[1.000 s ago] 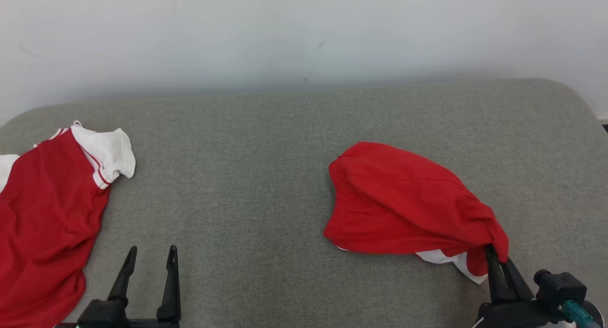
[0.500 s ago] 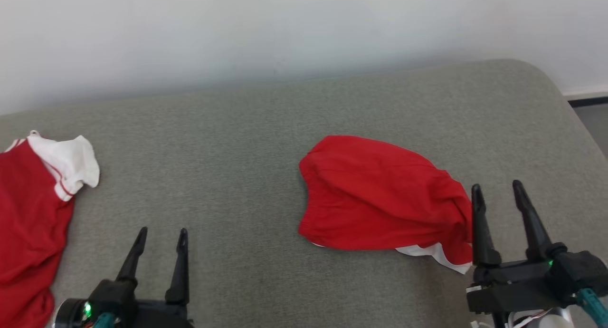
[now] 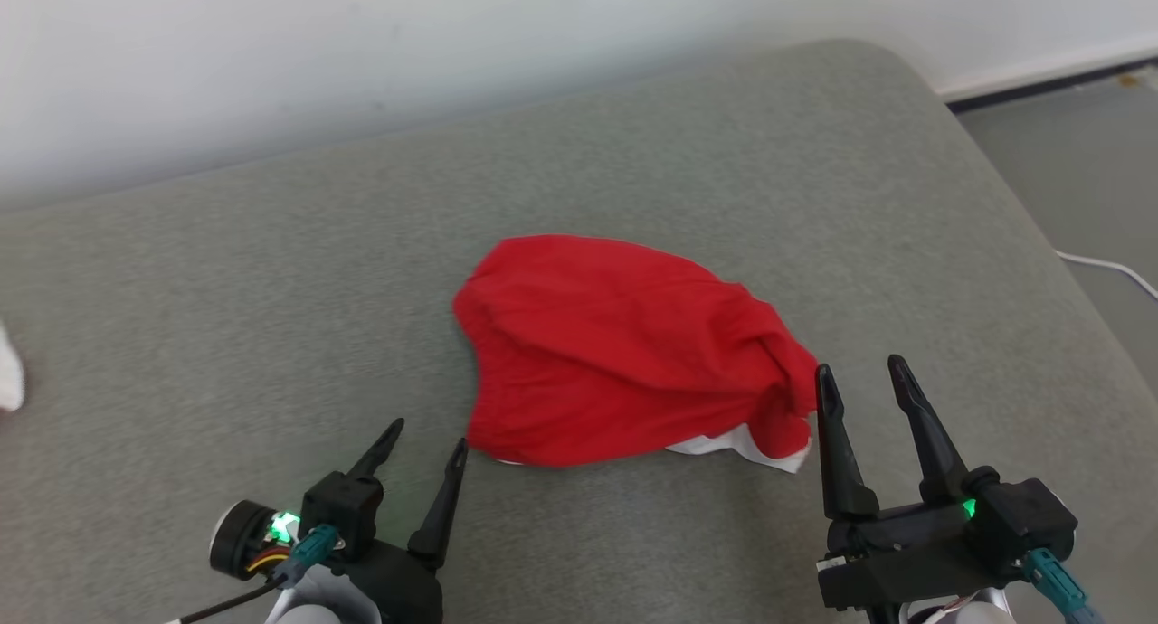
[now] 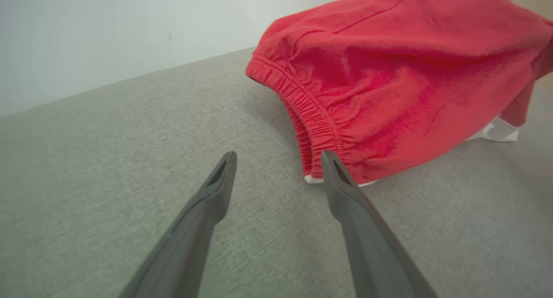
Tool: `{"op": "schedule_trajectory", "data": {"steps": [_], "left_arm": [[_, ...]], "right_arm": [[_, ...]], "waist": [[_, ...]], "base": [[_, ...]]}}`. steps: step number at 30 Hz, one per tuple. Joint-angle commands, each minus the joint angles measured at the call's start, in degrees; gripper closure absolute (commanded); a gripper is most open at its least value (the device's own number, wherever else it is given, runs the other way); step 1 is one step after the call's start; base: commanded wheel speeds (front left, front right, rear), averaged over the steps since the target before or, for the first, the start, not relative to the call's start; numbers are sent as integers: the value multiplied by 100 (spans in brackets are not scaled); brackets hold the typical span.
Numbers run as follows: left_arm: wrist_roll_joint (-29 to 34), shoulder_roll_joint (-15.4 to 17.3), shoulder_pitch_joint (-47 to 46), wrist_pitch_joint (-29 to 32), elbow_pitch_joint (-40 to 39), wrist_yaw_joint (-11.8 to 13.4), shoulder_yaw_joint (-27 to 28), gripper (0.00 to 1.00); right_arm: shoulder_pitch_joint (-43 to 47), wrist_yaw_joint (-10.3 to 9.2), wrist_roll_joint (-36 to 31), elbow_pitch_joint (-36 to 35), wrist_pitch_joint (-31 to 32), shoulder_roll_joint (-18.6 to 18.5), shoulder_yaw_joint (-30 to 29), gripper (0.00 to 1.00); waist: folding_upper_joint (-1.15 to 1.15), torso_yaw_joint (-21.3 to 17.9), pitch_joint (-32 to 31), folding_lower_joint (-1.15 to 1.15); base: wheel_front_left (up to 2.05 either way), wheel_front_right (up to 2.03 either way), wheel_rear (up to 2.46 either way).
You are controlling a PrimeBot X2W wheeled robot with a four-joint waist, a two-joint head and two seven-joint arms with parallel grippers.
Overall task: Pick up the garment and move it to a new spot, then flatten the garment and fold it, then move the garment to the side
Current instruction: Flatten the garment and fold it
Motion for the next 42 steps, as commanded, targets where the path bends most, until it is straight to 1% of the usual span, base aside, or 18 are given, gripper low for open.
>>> {"op": "schedule_trajectory", "data": {"steps": [1, 5, 10, 11, 12, 13, 15, 19, 20, 24, 25, 28, 34, 37, 39, 42], "left_arm": [[-94, 52, -123, 11, 82, 9, -133, 0], [-324, 229, -335, 1, 341, 7, -461, 0], [-691, 328, -536, 49, 654, 7, -774, 0], [-717, 352, -585, 65, 697, 7, -864, 25], [-844, 335, -619, 65, 735, 7, -939, 65], [-983, 313, -642, 81, 759, 6, -1024, 100], [-1014, 384, -724, 34, 807, 6, -1138, 100], [-1107, 365, -808, -96, 787, 23, -1056, 100], [-1090, 355, -792, -140, 677, 80, -980, 100], [-1026, 392, -531, -173, 314, 216, -857, 100], [-1026, 392, -531, -173, 314, 216, -857, 100], [-996, 474, -291, -173, -20, 344, -746, 100], [-1095, 646, 467, -175, -644, 652, -490, 100], [-1201, 683, 846, -175, -889, 794, -366, 100], [-1302, 687, 1060, -175, -970, 843, -299, 100], [-1350, 661, 1258, -176, -912, 833, -298, 100]], "right_arm": [[-74, 8, 43, 7, -25, 37, 27, 0], [-96, 8, 115, 52, -25, 53, 68, 0], [-108, 8, 240, 71, -26, 54, 75, 0], [-112, 8, 252, 73, -26, 56, 78, 0], [-116, 8, 255, 75, -26, 56, 69, 0], [-120, 8, 249, 70, -26, 54, 51, 0], [-119, 8, 222, 47, -26, 54, 15, 0], [-61, 8, 159, -4, -25, 55, -42, 0], [-9, 8, 118, 23, -18, 54, -58, 0], [61, 8, 21, 65, -18, 53, -97, 0], [61, 8, 21, 65, -18, 53, -97, 0], [74, 8, -23, 54, -15, 52, -118, 0], [107, 8, -114, 95, -16, 52, -90, 0], [129, 8, -134, 139, -16, 48, -88, 0], [132, 8, -147, 164, -16, 41, -98, 0], [127, 8, -153, 224, -16, 21, -76, 0]], "waist": [[-1, -409, 289, 0], [-1, -633, 376, 0], [-1, -789, 421, 0], [-1, -804, 424, 0], [-1, -812, 422, 0], [-1, -812, 419, 0], [-1, -787, 396, 0], [-1, -597, 312, 0], [-1, -424, 247, 0], [-1, 69, 84, 0], [-1, 69, 84, 0], [-1, 474, -13, 0], [-1, 1134, -108, 0], [-1, 1375, -115, 0], [-1, 1507, -120, 0], [-1, 1643, -154, 0]], "base": [[0, 0, 0], [0, 0, 0], [0, 0, 0], [0, 0, 0], [0, 0, 0], [0, 0, 0], [0, 0, 0], [0, 0, 0], [0, 0, 0], [0, 0, 0], [0, 0, 0], [0, 0, 0], [0, 0, 0], [0, 0, 0], [0, 0, 0], [0, 0, 0]]}}
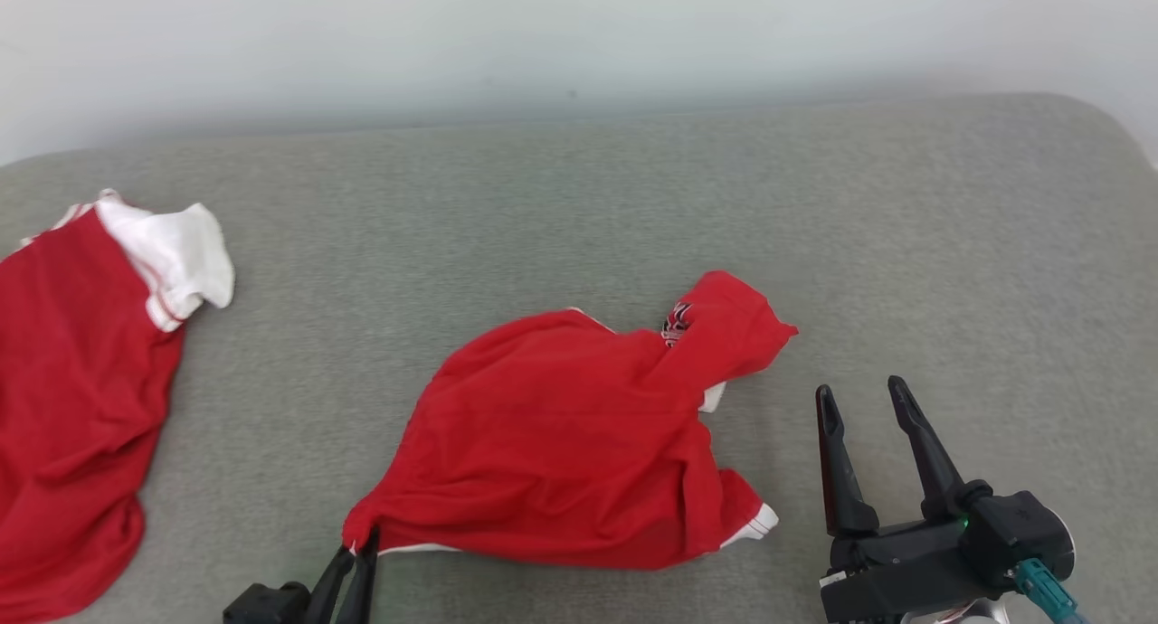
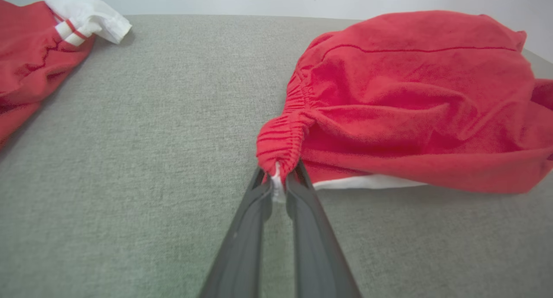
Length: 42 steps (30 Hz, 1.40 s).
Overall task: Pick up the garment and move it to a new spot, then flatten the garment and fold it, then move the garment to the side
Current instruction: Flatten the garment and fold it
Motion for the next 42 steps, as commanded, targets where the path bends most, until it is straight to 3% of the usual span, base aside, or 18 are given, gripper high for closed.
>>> {"op": "schedule_trajectory", "data": {"steps": [1, 3, 14, 23, 32, 42], "left_arm": [[5, -37, 38, -18, 4, -19, 10, 100], [119, -76, 21, -18, -44, 41, 46, 0], [868, -510, 238, -18, -1197, 139, 1154, 0], [1287, -772, 456, -19, -1370, 70, 1987, 0], [1522, -1020, 459, -19, -1341, -162, 2254, 0], [1679, -1311, 287, -19, -1172, -411, 2293, 0]], "right_arm": [[53, 8, -28, 18, -2, -9, 6, 0], [55, 8, -18, 68, -3, -22, 5, 0], [74, 8, 90, 305, -2, -81, 45, 0], [-126, 8, 306, 1010, -3, -188, 191, 0], [-1179, 8, 501, 1871, 241, -575, 566, 0], [-2202, 8, 808, 3411, 782, -847, 542, 0]], "waist": [[0, 319, -137, 0], [0, 365, -179, 0], [0, 301, -287, 0], [0, 266, -376, 0], [0, 466, -306, 0], [0, 924, -210, 0]], "base": [[0, 0, 0], [0, 0, 0], [0, 0, 0], [0, 0, 0], [0, 0, 0], [0, 0, 0]]}}
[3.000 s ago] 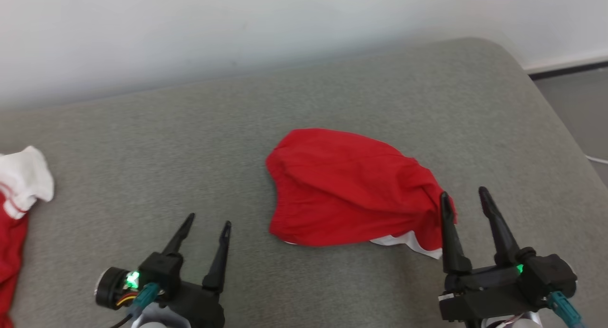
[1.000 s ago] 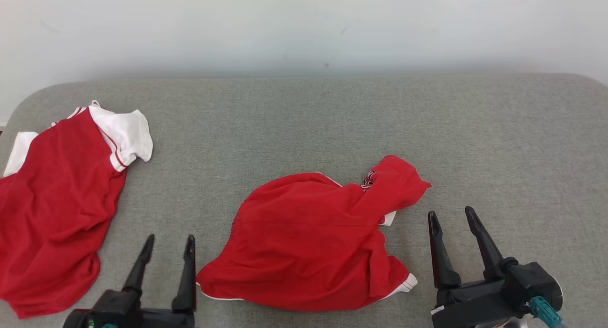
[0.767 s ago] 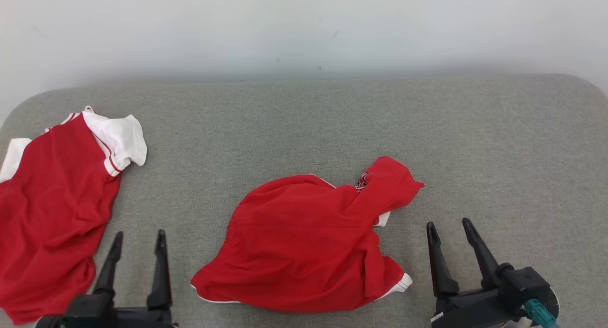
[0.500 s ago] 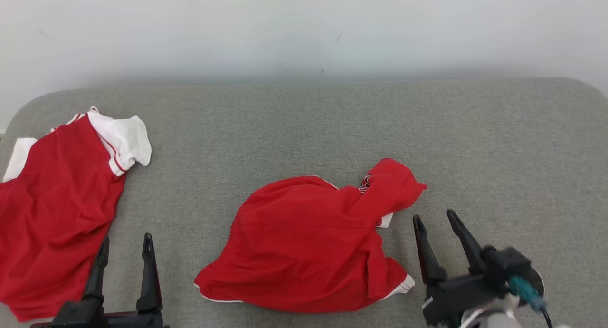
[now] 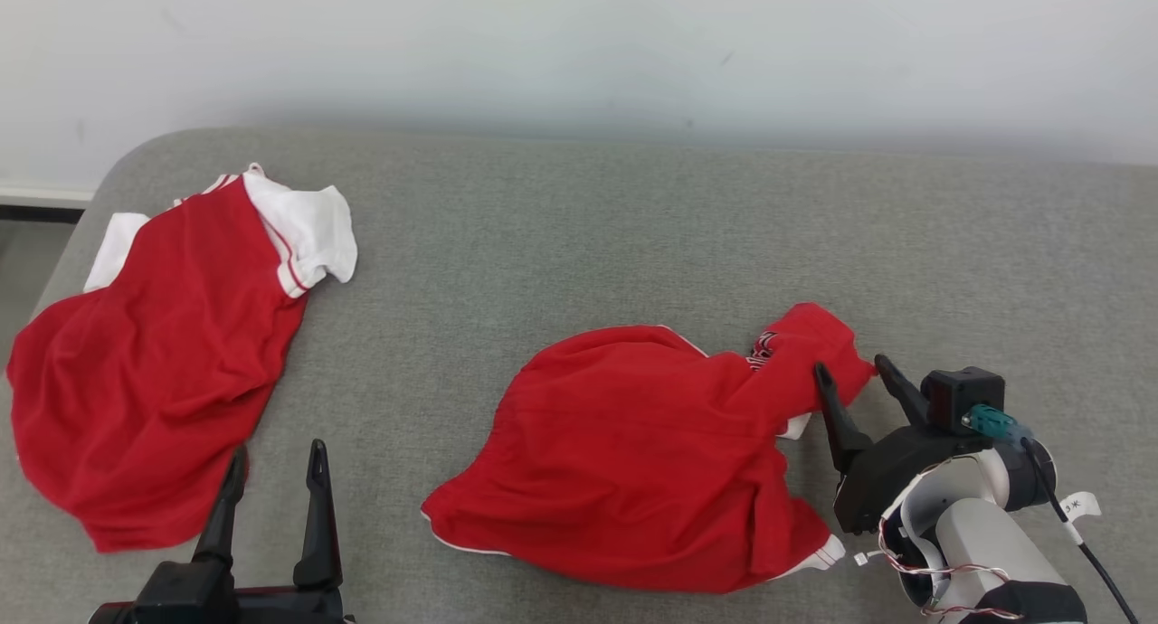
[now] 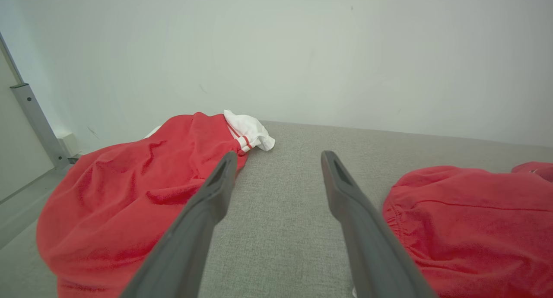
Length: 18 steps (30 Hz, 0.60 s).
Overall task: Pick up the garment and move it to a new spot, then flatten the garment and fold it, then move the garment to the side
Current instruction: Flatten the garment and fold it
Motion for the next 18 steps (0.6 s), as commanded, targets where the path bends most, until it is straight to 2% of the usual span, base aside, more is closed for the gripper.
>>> {"op": "schedule_trajectory", "data": {"steps": [1, 4, 5, 6, 14, 18], "left_arm": [[30, -29, -63, -19, 36, -48, 38, 0], [58, -67, -91, -19, 66, -91, 107, 0], [70, -77, -92, -19, 74, -88, 131, 0], [82, -89, -92, -19, 79, -102, 153, 0], [147, -157, -170, -19, 105, -183, 229, 0], [168, -182, -269, -19, 130, -228, 170, 0]], "right_arm": [[-86, 8, 19, 149, 64, -28, 49, 0], [-206, 8, 215, 471, 125, 19, 140, 0], [-241, 8, 241, 546, 109, 9, 186, 60], [-273, 8, 305, 625, 90, 2, 230, 100], [-840, 8, 530, 675, -447, -123, 492, 100], [-1341, 8, 534, 795, -493, -159, 610, 100]], "waist": [[0, 115, 52, 0], [0, 164, 78, 0], [0, 171, 91, 0], [0, 172, 99, 0], [0, 123, 210, 0], [0, 184, 295, 0]], "base": [[0, 0, 0], [0, 0, 0], [0, 0, 0], [0, 0, 0], [0, 0, 0], [0, 0, 0]]}}
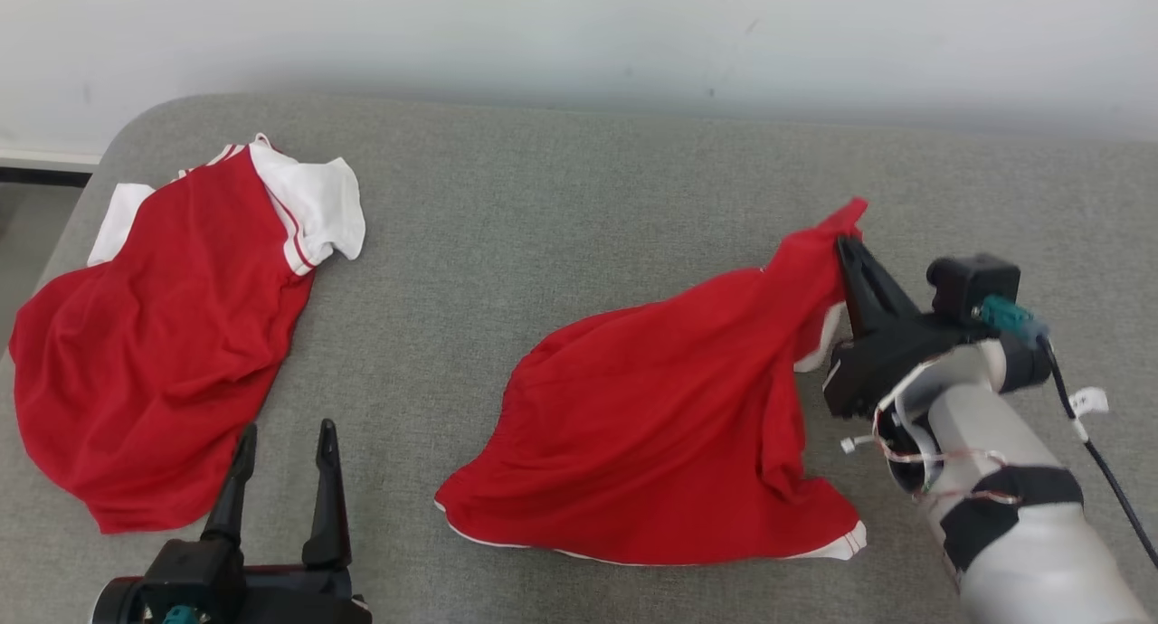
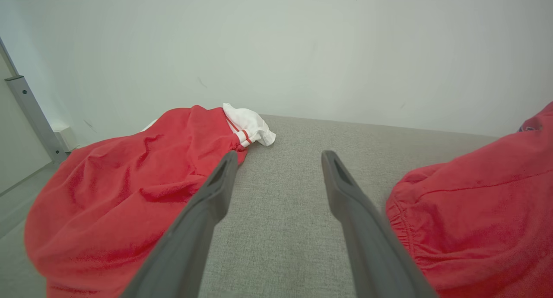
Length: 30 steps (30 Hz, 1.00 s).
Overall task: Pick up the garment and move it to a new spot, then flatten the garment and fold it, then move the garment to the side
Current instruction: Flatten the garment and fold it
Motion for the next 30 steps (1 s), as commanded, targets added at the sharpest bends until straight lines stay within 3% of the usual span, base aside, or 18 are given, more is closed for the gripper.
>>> {"op": "schedule_trajectory", "data": {"steps": [1, 8, 9, 10, 14, 18, 30], "left_arm": [[45, -21, -97, -19, 25, -34, -31, 0], [-3, -45, -230, -19, 155, -76, -181, 0], [-12, -42, -249, -19, 179, -84, -191, 0], [-21, -41, -264, -19, 194, -88, -197, 0], [-41, -44, -201, -19, 244, -96, -168, 0], [29, -45, -57, -19, 217, -91, -67, 0], [192, -5, 335, -19, 145, -149, 198, 0]], "right_arm": [[-206, 8, -20, 103, -1, 2, 39, 100], [-1099, 8, -204, 1091, -2, 70, 76, 100], [-1165, 8, -266, 1222, -42, 63, 103, 67], [-1211, 8, -284, 1339, -80, 88, 122, 0], [-1235, 8, -328, 1559, -220, 62, 214, 0], [-1023, 8, -324, 1325, -285, 32, 233, 0], [891, 8, -462, -1054, -292, -218, 25, 0]], "waist": [[0, 64, 60, 0], [0, 201, 181, 0], [0, 212, 179, 0], [0, 218, 169, 0], [0, 153, 39, 0], [0, -15, -145, 0], [0, -532, -464, 0]], "base": [[0, 0, 0], [0, 0, 0], [0, 0, 0], [0, 0, 0], [0, 0, 0], [0, 0, 0], [0, 0, 0]]}}
